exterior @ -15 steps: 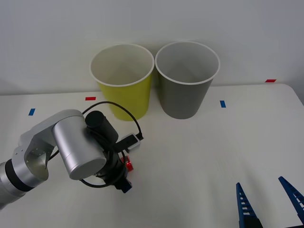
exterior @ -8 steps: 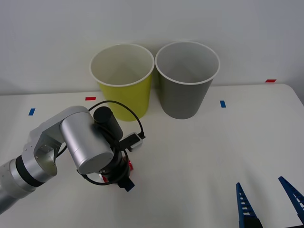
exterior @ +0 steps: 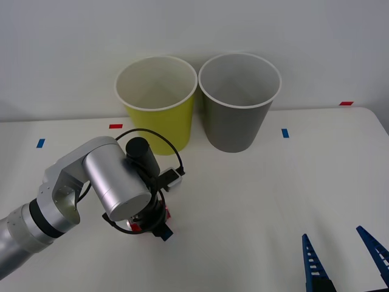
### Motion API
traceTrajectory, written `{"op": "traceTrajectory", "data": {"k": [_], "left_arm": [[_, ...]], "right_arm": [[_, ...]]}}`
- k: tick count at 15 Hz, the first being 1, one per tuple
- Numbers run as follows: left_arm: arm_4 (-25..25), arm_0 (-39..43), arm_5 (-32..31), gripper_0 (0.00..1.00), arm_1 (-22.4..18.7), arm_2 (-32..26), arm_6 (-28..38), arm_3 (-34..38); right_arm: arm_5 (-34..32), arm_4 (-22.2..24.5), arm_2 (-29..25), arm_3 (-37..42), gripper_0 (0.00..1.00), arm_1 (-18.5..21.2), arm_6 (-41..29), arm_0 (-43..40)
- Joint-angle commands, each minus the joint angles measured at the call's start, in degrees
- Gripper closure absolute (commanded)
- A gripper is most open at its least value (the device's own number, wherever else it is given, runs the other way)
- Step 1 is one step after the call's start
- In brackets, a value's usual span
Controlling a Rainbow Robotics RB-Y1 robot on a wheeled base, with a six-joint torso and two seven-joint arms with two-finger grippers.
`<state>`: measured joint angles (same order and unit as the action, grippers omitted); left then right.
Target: Put cans in the gray bin and PET bottles in the light green bin.
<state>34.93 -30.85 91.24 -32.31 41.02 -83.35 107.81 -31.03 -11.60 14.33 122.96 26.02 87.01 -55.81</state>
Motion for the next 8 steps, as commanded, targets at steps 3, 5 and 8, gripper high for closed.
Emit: {"op": "traceTrajectory", "data": {"k": [3,5,8], "left_arm": [[0.14,0.00,-0.27,0.00,1.20,-0.07,-0.15,-1.28],[0.14,0.00,-0.71,0.00,1.64,-0.07,-0.41,-2.25],[0.32,0.00,-0.89,0.00,1.64,-0.07,-0.85,-2.43]], "right_arm": [[0.00,0.00,0.00,0.00,0.00,0.00,0.00,0.00],[0.00,0.00,0.00,0.00,0.00,0.00,0.00,0.00],[0.00,0.00,0.00,0.00,0.00,0.00,0.00,0.00]]}}
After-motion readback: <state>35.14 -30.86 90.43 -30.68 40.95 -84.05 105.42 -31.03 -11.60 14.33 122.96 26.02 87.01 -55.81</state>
